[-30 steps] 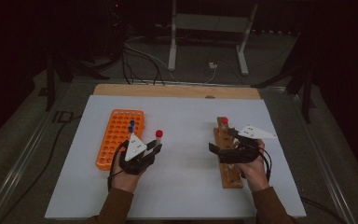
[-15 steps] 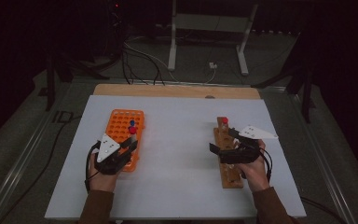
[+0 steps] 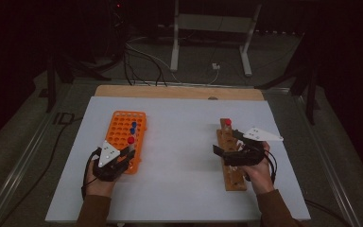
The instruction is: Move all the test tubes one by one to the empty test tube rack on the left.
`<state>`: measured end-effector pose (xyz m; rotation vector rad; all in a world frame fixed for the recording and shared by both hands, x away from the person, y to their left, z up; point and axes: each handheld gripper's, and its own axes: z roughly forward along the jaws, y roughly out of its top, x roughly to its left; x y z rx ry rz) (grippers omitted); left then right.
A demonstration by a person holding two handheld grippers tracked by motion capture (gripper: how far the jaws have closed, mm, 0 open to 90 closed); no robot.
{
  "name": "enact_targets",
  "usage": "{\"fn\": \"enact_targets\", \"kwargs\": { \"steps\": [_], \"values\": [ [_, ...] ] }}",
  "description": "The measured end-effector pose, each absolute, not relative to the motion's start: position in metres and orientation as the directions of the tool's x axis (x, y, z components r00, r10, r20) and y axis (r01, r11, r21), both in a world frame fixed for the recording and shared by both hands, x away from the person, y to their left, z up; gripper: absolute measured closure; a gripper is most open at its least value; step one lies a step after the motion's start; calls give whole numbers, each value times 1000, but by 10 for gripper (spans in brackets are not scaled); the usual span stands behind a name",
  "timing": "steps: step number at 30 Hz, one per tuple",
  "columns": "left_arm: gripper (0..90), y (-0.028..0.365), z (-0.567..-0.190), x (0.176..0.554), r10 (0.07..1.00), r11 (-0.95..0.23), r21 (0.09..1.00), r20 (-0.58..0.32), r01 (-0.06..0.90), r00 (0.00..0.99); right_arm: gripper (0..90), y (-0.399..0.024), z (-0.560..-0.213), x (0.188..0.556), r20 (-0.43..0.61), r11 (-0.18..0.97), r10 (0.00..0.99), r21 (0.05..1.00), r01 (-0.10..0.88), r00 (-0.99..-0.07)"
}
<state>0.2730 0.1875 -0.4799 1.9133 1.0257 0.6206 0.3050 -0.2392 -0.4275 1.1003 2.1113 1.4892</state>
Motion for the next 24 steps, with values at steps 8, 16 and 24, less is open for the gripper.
{"fn": "enact_targets", "kwargs": {
  "steps": [8,16,24],
  "values": [
    [744,188,-488,275,836,-334,819,30,466,548,2,-242,-427,306,158,153,750,904,400,-642],
    [631,190,-486,274,848,-304,827,9,472,530,2,-244,-428,309,135,172,764,900,401,-631],
    [390,194,-468,268,868,-210,887,-25,411,496,10,-250,-427,320,101,193,798,891,410,-594]
  ]
}}
